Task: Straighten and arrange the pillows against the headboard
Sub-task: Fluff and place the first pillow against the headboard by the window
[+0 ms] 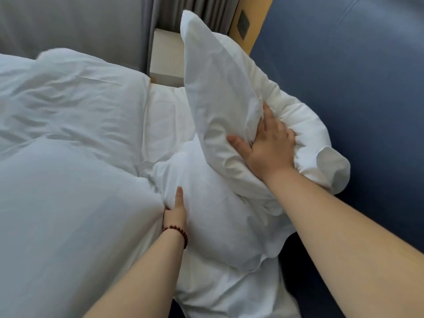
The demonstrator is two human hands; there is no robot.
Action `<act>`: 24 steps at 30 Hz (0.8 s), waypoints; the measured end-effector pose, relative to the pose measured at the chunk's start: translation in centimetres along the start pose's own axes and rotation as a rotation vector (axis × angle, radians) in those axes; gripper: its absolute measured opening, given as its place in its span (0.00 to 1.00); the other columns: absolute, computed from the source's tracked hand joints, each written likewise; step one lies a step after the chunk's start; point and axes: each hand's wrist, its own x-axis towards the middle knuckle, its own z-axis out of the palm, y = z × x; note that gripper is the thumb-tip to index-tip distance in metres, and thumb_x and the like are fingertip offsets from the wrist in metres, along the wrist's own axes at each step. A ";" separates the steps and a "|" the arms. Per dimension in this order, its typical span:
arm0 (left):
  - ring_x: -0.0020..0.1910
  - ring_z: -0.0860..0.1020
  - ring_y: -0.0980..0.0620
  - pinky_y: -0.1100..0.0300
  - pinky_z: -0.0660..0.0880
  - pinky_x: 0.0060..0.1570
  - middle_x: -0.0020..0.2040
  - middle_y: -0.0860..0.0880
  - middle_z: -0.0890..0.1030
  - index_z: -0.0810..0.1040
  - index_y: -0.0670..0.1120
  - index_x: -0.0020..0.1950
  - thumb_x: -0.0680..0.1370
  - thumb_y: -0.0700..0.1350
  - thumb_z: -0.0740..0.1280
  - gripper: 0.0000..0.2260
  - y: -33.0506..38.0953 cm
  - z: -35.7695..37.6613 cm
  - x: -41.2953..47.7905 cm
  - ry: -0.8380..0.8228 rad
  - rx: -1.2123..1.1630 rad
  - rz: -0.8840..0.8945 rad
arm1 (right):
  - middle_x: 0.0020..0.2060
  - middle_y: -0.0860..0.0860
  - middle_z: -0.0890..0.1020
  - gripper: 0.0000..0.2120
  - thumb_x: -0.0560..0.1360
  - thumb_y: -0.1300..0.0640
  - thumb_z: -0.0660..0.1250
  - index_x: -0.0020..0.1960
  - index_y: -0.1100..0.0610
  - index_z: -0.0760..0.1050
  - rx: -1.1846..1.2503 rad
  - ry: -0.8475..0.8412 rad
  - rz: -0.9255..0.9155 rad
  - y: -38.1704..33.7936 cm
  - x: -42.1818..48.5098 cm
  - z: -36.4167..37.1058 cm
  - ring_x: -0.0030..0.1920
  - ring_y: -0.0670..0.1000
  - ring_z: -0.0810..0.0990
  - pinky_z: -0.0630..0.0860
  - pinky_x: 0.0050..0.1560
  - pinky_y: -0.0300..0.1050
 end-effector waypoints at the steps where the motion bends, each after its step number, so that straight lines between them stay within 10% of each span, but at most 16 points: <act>1: 0.75 0.62 0.46 0.47 0.56 0.75 0.77 0.51 0.63 0.59 0.50 0.78 0.54 0.84 0.57 0.60 0.4 0.0 -0.5 -0.002 0.000 0.006 | 0.80 0.50 0.51 0.49 0.69 0.23 0.43 0.81 0.51 0.43 -0.002 -0.014 0.012 0.1 0.6 0.3 0.74 0.60 0.61 0.56 0.71 0.61; 6: 0.70 0.69 0.47 0.53 0.61 0.72 0.72 0.53 0.70 0.62 0.52 0.76 0.69 0.72 0.65 0.42 0.0 0.2 0.0 -0.113 -0.056 0.066 | 0.80 0.51 0.53 0.51 0.68 0.23 0.43 0.81 0.53 0.45 -0.002 -0.002 0.041 0.3 2.3 1.5 0.73 0.61 0.63 0.58 0.70 0.61; 16: 0.69 0.70 0.51 0.51 0.65 0.71 0.71 0.58 0.70 0.62 0.57 0.76 0.60 0.78 0.65 0.49 2.5 1.1 -0.8 -0.161 -0.128 0.248 | 0.80 0.50 0.51 0.57 0.62 0.18 0.47 0.81 0.52 0.43 0.016 -0.074 0.029 -0.8 1.6 0.8 0.73 0.61 0.62 0.56 0.72 0.60; 24: 0.64 0.74 0.49 0.59 0.68 0.60 0.67 0.50 0.75 0.65 0.46 0.74 0.70 0.64 0.71 0.39 12.3 -0.3 -1.0 -0.099 -0.165 0.418 | 0.61 0.52 0.79 0.50 0.59 0.24 0.69 0.71 0.54 0.67 0.376 0.010 0.288 -1.3 4.1 0.6 0.62 0.57 0.77 0.74 0.61 0.54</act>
